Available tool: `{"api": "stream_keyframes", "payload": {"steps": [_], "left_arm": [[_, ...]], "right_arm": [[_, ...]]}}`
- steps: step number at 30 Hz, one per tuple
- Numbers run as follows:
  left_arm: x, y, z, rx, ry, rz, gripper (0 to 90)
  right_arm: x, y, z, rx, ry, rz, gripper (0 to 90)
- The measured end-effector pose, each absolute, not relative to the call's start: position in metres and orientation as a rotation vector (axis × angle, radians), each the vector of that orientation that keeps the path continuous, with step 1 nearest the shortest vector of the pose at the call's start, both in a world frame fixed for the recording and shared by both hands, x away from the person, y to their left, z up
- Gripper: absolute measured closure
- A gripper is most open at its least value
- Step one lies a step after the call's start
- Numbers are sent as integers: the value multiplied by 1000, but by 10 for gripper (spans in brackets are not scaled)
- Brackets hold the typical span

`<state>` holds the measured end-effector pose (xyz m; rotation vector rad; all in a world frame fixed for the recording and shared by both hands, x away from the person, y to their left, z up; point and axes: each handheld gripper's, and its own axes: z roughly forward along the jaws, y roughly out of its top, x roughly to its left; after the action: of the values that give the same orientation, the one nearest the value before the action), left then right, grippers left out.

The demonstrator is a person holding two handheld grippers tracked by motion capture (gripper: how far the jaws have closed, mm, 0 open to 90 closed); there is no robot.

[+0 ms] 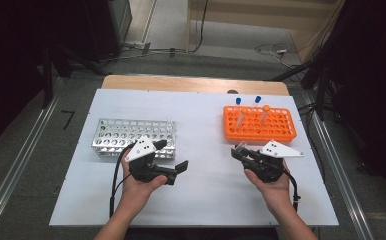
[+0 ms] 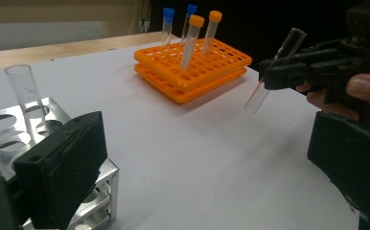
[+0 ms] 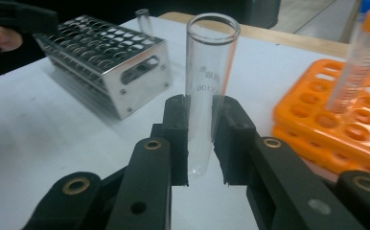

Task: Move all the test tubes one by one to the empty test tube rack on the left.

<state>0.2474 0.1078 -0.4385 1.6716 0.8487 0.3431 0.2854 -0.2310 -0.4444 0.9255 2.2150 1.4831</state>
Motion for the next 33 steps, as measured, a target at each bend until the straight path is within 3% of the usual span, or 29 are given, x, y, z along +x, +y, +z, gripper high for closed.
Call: {"api": "stream_keyframes", "payload": {"steps": [13,21,24,33], "left_arm": [[244,89,-435,1696,777,297,80],[243,77,-437,1730,706,257,350],[244,70,-437,1743,686,247,385],[242,55,-440,1798,637,238,617]], "right_arm": [[270,-195,-453,824,2346,1498,740],[262,-174,-456,769,2417,1487,740],[259,-170,-457,752,2430,1483,740],[252,-159,-455,683,2486,1488,740]]}}
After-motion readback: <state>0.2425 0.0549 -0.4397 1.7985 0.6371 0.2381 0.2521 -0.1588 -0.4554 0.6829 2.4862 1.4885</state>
